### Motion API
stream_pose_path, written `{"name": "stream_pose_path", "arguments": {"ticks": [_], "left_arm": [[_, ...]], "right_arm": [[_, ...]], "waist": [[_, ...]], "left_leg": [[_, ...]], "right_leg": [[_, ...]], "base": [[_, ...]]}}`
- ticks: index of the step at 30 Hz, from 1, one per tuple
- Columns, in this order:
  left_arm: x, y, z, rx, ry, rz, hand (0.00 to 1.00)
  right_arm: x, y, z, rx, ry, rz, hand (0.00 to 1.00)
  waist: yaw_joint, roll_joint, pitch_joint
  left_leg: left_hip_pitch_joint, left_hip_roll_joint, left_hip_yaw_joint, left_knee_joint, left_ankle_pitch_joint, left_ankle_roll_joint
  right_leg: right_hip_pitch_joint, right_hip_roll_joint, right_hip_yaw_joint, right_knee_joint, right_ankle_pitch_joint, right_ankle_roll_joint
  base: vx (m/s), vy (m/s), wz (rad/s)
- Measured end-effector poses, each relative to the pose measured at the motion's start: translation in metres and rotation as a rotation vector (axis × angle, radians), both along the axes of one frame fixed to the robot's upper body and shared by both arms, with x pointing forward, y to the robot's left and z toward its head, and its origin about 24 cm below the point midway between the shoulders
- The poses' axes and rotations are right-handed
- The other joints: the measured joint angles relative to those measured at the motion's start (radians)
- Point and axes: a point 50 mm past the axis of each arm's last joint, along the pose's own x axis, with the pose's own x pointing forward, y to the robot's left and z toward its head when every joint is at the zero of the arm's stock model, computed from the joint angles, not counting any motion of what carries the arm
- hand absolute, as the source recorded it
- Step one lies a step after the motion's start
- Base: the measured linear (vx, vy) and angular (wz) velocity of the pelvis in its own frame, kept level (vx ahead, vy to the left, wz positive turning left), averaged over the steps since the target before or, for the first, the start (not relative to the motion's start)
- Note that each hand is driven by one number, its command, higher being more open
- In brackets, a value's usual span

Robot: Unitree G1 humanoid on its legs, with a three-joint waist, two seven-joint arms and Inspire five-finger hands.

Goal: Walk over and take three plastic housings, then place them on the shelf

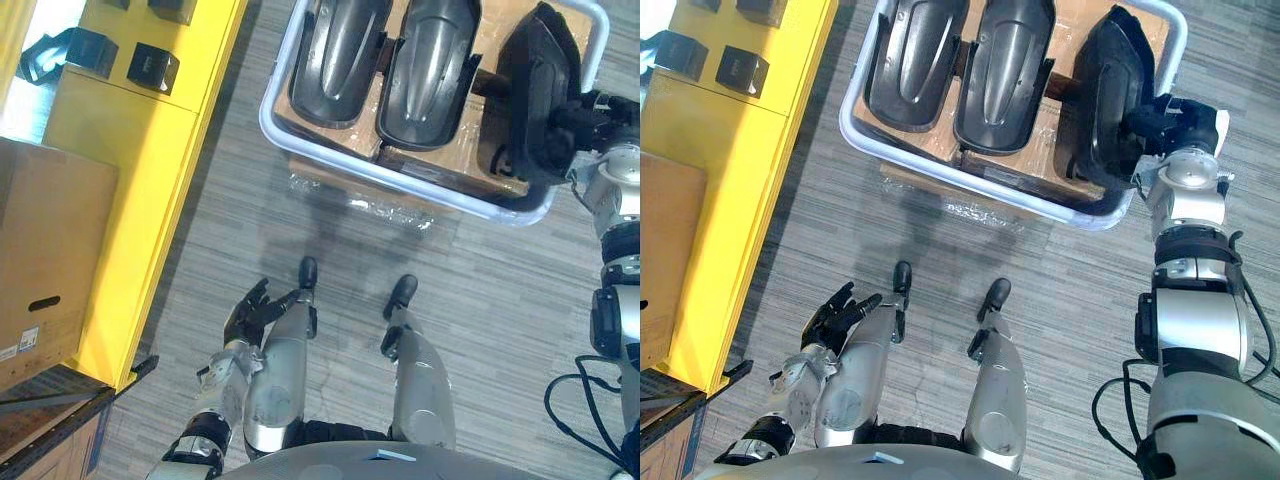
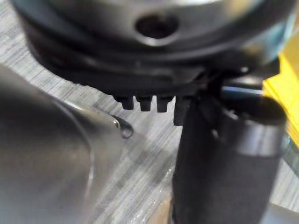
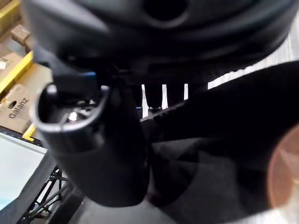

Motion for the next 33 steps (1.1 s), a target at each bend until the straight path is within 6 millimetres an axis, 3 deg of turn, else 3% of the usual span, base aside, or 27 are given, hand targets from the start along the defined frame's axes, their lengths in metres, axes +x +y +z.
{"name": "stream_pose_path", "arguments": {"ticks": [6, 9, 13, 16, 19, 22, 25, 27, 29, 33], "left_arm": [[-0.002, 0.001, -0.003, -0.041, 0.018, 0.025, 1.00], [-0.003, 0.005, -0.002, -0.027, 0.013, 0.028, 1.00], [-0.003, 0.004, 0.003, -0.009, -0.030, 0.008, 1.00], [0.008, -0.005, 0.025, -0.013, -0.150, -0.028, 1.00], [0.026, -0.009, 0.059, 0.001, -0.265, -0.003, 1.00], [0.042, 0.004, 0.087, 0.016, -0.340, 0.053, 1.00], [0.060, 0.000, 0.111, -0.040, -0.387, -0.012, 1.00], [0.069, -0.010, 0.117, -0.119, -0.365, -0.100, 1.00], [0.075, -0.032, 0.119, -0.156, -0.317, -0.261, 1.00], [0.076, -0.065, 0.115, -0.233, -0.220, -0.426, 1.00]], "right_arm": [[-0.007, -0.006, -0.022, -0.032, 0.077, -0.017, 0.00], [-0.013, -0.009, -0.040, 0.014, 0.096, -0.066, 0.00], [-0.021, -0.018, -0.046, 0.009, 0.097, -0.161, 0.00], [-0.029, -0.021, -0.045, -0.069, 0.072, -0.225, 0.00], [-0.039, -0.016, -0.043, -0.202, 0.038, -0.244, 0.00], [-0.041, 0.013, -0.049, -0.301, -0.024, -0.199, 0.00], [-0.045, 0.040, -0.056, -0.411, -0.066, -0.132, 0.00], [-0.042, 0.055, -0.061, -0.465, -0.071, -0.093, 0.00], [-0.037, 0.072, -0.061, -0.547, -0.089, -0.009, 0.00], [-0.032, 0.099, -0.053, -0.662, -0.182, 0.124, 0.00]], "waist": [[0.001, -0.009, -0.002], [-0.007, -0.034, -0.005], [-0.028, -0.055, -0.023], [-0.053, -0.074, -0.073], [-0.071, -0.075, -0.120], [-0.099, -0.076, -0.201], [-0.111, -0.071, -0.260], [-0.120, -0.076, -0.289], [-0.125, -0.080, -0.325], [-0.135, -0.083, -0.340]], "left_leg": [[0.082, 0.004, 0.006, -0.063, 0.021, -0.011], [0.146, 0.019, 0.012, -0.108, 0.031, -0.024], [0.209, 0.025, 0.022, -0.151, 0.036, -0.031], [0.219, 0.021, 0.033, -0.170, 0.037, -0.031], [0.246, 0.018, 0.039, -0.185, 0.037, -0.031], [0.284, 0.021, 0.054, -0.218, 0.037, -0.032], [0.328, 0.022, 0.068, -0.250, 0.038, -0.032], [0.346, 0.019, 0.081, -0.259, 0.038, -0.032], [0.357, 0.016, 0.092, -0.271, 0.038, -0.032], [0.387, 0.015, 0.110, -0.280, 0.038, -0.031]], "right_leg": [[0.073, 0.010, -0.011, -0.046, 0.002, 0.004], [0.129, 0.032, -0.014, -0.087, 0.010, 0.007], [0.184, 0.047, -0.010, -0.130, 0.023, 0.008], [0.200, 0.057, 0.001, -0.176, 0.044, 0.019], [0.224, 0.058, 0.011, -0.194, 0.048, 0.024], [0.240, 0.065, 0.026, -0.211, 0.048, 0.024], [0.262, 0.067, 0.038, -0.212, 0.047, 0.023], [0.268, 0.065, 0.054, -0.213, 0.047, 0.023], [0.267, 0.063, 0.062, -0.213, 0.047, 0.023], [0.283, 0.063, 0.079, -0.213, 0.047, 0.023]], "base": [[0.01, -0.008, 0.00], [0.06, -0.036, -0.07], [0.07, -0.022, -0.08], [0.07, 0.005, -0.10], [0.07, 0.017, -0.07], [0.06, -0.003, -0.19], [0.04, 0.002, -0.14], [0.01, 0.025, -0.16], [0.00, 0.021, -0.15], [-0.01, 0.005, -0.12]]}}
